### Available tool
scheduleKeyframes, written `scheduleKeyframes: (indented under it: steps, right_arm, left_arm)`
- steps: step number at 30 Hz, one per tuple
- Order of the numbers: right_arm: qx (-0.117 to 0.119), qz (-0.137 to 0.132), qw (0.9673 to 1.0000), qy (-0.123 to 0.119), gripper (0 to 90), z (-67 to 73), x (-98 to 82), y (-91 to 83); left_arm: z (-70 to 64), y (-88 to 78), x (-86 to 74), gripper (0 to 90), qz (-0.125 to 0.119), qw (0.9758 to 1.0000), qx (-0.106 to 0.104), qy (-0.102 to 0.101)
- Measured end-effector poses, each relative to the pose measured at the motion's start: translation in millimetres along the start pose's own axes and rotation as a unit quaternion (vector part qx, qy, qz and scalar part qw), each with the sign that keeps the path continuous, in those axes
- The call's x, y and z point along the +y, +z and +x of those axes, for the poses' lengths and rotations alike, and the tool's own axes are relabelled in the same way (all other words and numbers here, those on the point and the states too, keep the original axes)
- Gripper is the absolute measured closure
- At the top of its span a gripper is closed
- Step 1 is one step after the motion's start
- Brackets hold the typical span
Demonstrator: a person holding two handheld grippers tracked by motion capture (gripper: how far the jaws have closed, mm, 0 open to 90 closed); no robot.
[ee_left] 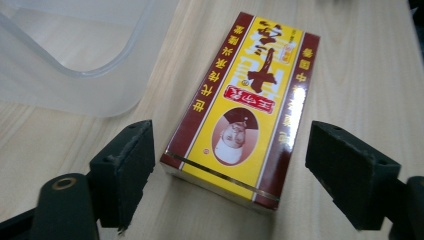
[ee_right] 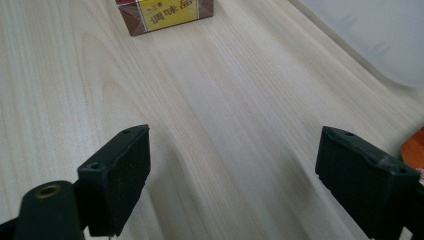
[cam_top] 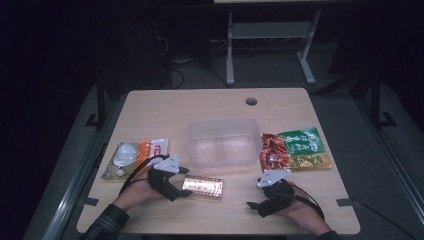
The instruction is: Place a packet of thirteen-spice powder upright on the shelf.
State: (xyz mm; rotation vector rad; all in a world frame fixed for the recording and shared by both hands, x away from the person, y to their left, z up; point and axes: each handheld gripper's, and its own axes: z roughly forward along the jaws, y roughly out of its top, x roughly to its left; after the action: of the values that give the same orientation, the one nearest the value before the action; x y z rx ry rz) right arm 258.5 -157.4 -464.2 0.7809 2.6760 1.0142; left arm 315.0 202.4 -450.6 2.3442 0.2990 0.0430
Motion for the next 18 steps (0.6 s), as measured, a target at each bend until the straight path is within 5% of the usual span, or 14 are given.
scheduleKeyframes:
  steps: [8, 18]
  right_arm:
    - [0.000, 0.000, 1.0000, 0.000, 13.9, 0.0, -0.1, 0.0]
    - [0.008, 0.000, 0.9999, -0.008, 13.8, 0.9, 1.0, -2.6]
  left_arm:
    - [3.1, 8.0, -3.7, 21.4, 0.022, 0.9997, -0.009, 0.004]
    - [-2.4, 8.2, -4.6, 26.0, 0.033, 0.9993, 0.004, 0.018]
